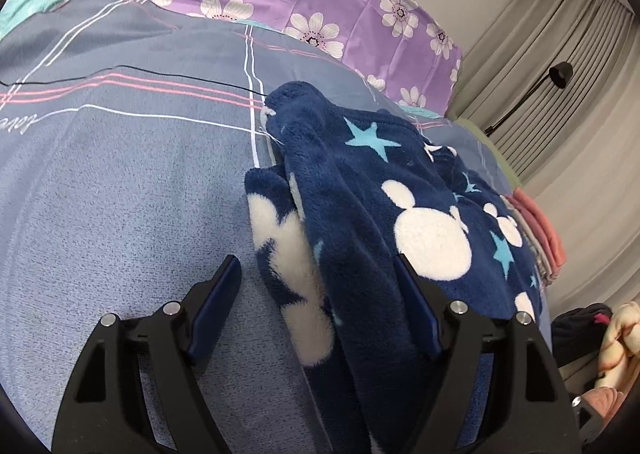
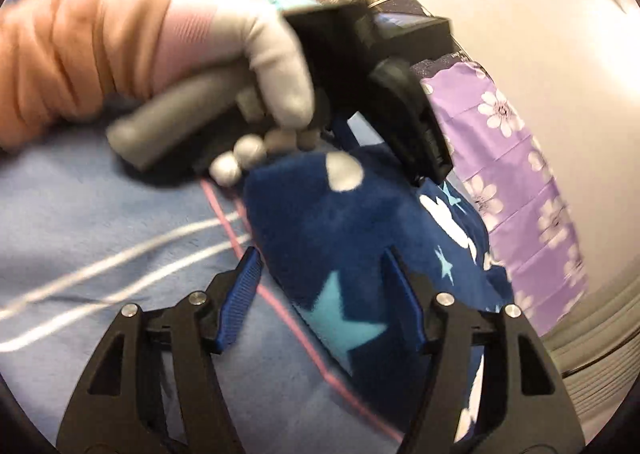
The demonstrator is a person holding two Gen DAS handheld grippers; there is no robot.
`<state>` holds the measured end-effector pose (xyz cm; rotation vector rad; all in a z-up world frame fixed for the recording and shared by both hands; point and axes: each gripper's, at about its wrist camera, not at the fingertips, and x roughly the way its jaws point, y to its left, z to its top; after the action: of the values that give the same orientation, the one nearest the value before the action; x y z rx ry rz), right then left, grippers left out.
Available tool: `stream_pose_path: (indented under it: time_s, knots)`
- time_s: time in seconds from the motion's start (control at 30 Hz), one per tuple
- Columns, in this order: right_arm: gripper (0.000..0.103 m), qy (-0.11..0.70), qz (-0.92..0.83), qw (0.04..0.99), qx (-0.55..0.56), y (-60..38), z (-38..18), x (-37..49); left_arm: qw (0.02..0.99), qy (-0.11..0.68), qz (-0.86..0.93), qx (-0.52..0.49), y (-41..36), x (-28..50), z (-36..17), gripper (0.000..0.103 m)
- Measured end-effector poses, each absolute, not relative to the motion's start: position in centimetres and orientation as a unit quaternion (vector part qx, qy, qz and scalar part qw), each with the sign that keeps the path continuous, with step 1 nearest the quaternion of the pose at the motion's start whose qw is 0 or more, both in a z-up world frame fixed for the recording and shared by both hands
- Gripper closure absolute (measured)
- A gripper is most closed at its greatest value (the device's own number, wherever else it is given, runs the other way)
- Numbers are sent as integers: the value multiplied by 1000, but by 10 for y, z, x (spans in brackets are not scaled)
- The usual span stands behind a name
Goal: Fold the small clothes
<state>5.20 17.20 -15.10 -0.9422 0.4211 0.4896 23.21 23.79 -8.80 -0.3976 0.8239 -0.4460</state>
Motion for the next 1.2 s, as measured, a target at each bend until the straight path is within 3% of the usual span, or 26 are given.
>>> stream_pose_path:
  time_s: [0.43, 0.57, 0.87, 0.93, 0.97, 1.0, 1.1, 1.2]
  knots:
    - [38, 153, 220, 844, -465, 195, -154, 62, 869, 393, -224, -202, 241, 237, -90, 25]
    - [48, 143, 224, 843, -468, 201, -157, 60, 868, 392, -226, -206, 242, 237, -90, 25]
    - [50, 137, 214, 848, -465, 202, -162, 63, 865, 388, -227, -224, 246, 243, -92, 25]
    - [51, 136, 212, 849, -465, 202, -162, 62, 866, 389, -219, -225, 246, 250, -92, 36]
    - [53, 134, 211, 849, -465, 203, -162, 61, 862, 396, -220, -229, 246, 255, -93, 57]
    - [58, 133, 212, 849, -465, 203, -162, 60, 854, 403, -227, -238, 246, 260, -95, 64]
    - [73, 127, 217, 852, -460, 201, -160, 57, 848, 412, -218, -251, 244, 264, -93, 71]
    - [81, 125, 236, 872, -411, 187, -139, 57, 852, 418, -203, -242, 240, 263, -79, 78]
